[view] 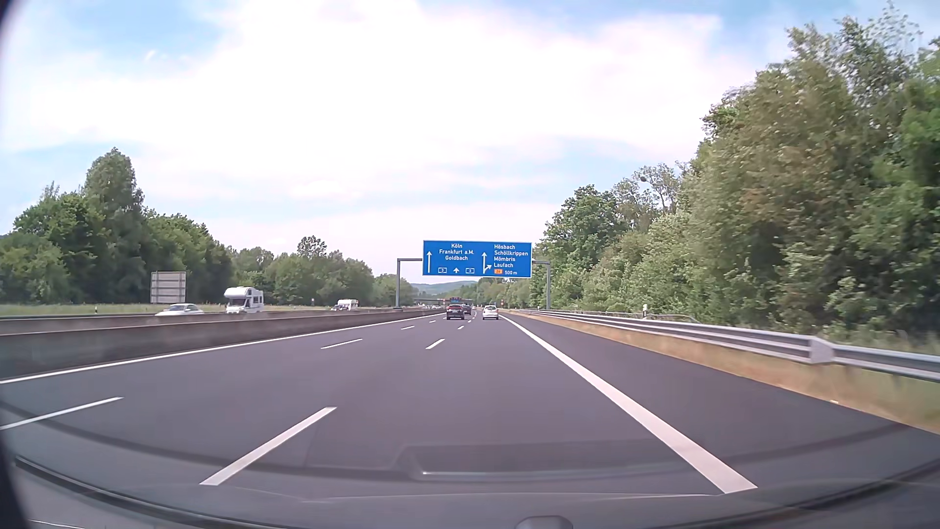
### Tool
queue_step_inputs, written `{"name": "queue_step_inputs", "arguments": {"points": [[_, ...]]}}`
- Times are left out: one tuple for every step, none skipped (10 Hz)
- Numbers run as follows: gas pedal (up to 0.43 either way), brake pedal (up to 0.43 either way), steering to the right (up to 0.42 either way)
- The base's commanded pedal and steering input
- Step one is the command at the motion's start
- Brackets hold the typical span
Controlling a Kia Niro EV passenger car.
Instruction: Follow the waypoints while adhering to traffic rules and regulations
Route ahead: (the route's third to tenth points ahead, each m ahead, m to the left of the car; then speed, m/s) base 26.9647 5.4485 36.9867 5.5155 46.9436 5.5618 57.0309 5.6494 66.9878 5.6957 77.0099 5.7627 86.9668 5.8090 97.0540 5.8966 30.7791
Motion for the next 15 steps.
{"name": "queue_step_inputs", "arguments": {"points": [[0.067, 0.000, -0.003], [0.039, 0.000, -0.003], [0.039, 0.000, -0.003], [0.039, 0.000, -0.003], [0.039, 0.000, -0.003], [0.039, 0.000, -0.003], [0.020, 0.000, -0.003], [0.008, 0.000, -0.003], [0.008, 0.000, -0.003], [0.000, 0.000, -0.003], [0.000, 0.000, -0.002], [0.000, 0.000, -0.002], [0.000, 0.000, -0.002], [0.000, 0.000, -0.002], [0.000, 0.000, -0.003]]}}
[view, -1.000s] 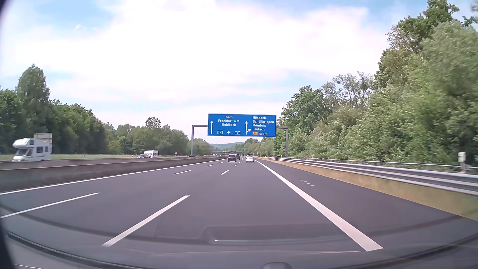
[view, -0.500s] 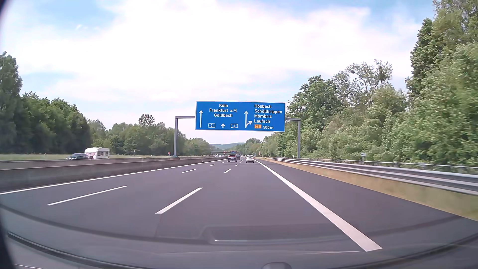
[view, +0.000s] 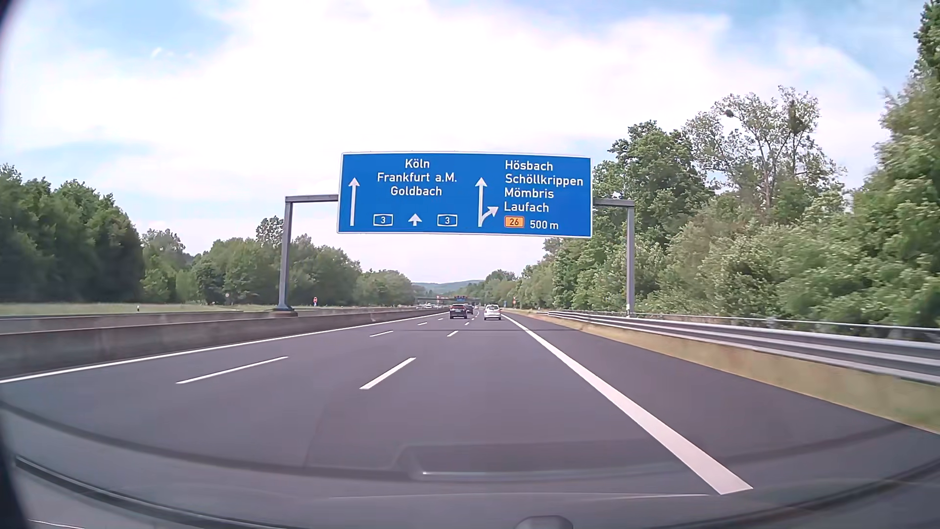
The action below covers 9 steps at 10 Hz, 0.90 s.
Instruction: Follow the waypoints while adhering to traffic rules and regulations
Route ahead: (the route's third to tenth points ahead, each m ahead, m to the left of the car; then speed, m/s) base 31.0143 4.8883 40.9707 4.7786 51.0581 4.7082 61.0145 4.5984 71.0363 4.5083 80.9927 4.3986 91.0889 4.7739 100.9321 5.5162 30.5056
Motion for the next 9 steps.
{"name": "queue_step_inputs", "arguments": {"points": [[0.000, 0.000, -0.002], [0.000, 0.000, -0.002], [0.000, 0.000, -0.002], [0.000, 0.000, -0.002], [0.000, 0.000, -0.003], [0.000, 0.000, -0.002], [0.000, 0.000, 0.000], [0.000, 0.000, 0.000], [0.000, 0.000, 0.000]]}}
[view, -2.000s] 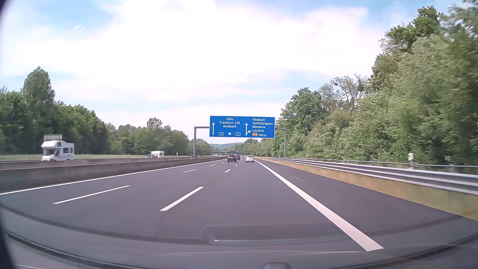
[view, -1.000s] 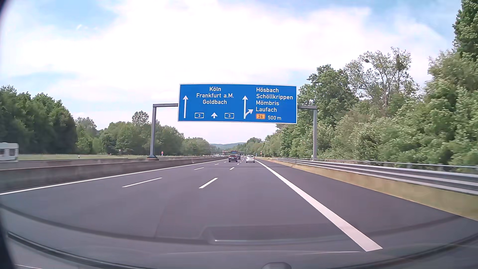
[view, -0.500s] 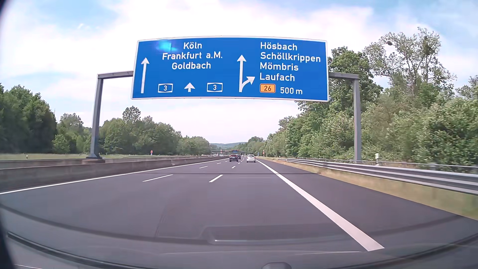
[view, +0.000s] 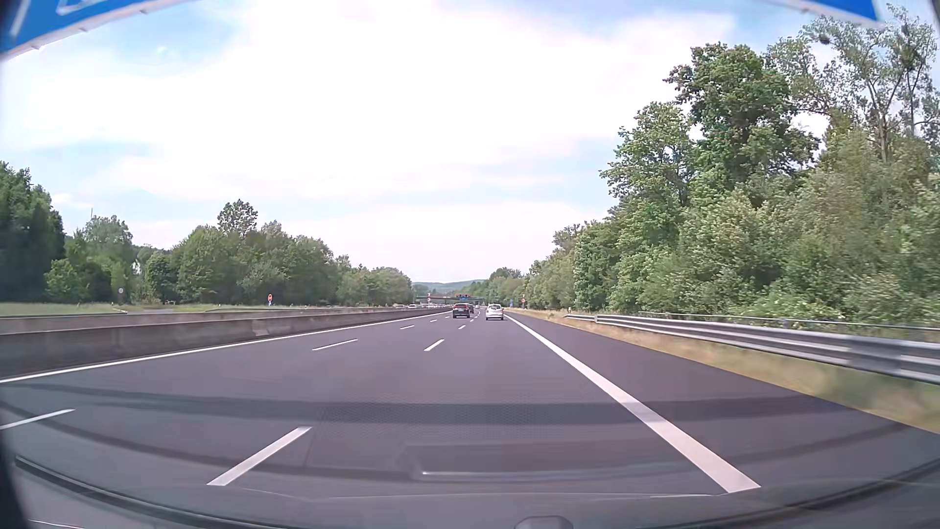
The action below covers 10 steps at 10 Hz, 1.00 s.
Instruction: Follow the waypoints while adhering to traffic rules and regulations
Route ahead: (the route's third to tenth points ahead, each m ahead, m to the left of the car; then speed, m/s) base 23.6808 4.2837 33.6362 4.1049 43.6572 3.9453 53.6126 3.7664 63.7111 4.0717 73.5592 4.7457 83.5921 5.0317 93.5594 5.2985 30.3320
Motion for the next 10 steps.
{"name": "queue_step_inputs", "arguments": {"points": [[0.000, 0.000, 0.000], [0.008, 0.000, 0.000], [0.020, 0.000, 0.000], [0.020, 0.000, 0.000], [0.047, 0.000, 0.000], [0.098, 0.000, 0.000], [0.098, 0.000, 0.000], [0.098, 0.000, 0.000], [0.110, 0.000, 0.000], [0.110, 0.000, 0.000]]}}
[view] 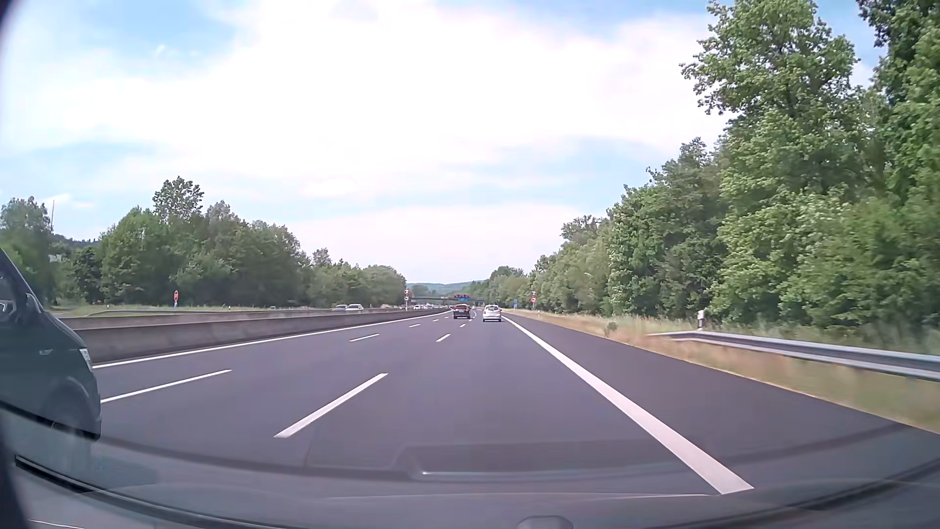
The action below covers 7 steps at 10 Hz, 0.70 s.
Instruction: Follow the waypoints while adhering to traffic rules and regulations
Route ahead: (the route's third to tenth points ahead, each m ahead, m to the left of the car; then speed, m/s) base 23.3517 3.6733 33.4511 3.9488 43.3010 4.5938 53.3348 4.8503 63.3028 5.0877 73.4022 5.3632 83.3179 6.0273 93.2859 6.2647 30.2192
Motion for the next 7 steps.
{"name": "queue_step_inputs", "arguments": {"points": [[0.110, 0.000, -0.001], [0.110, 0.000, -0.001], [0.110, 0.000, -0.001], [0.110, 0.000, -0.002], [0.110, 0.000, -0.001], [0.110, 0.000, -0.002], [0.110, 0.000, -0.002]]}}
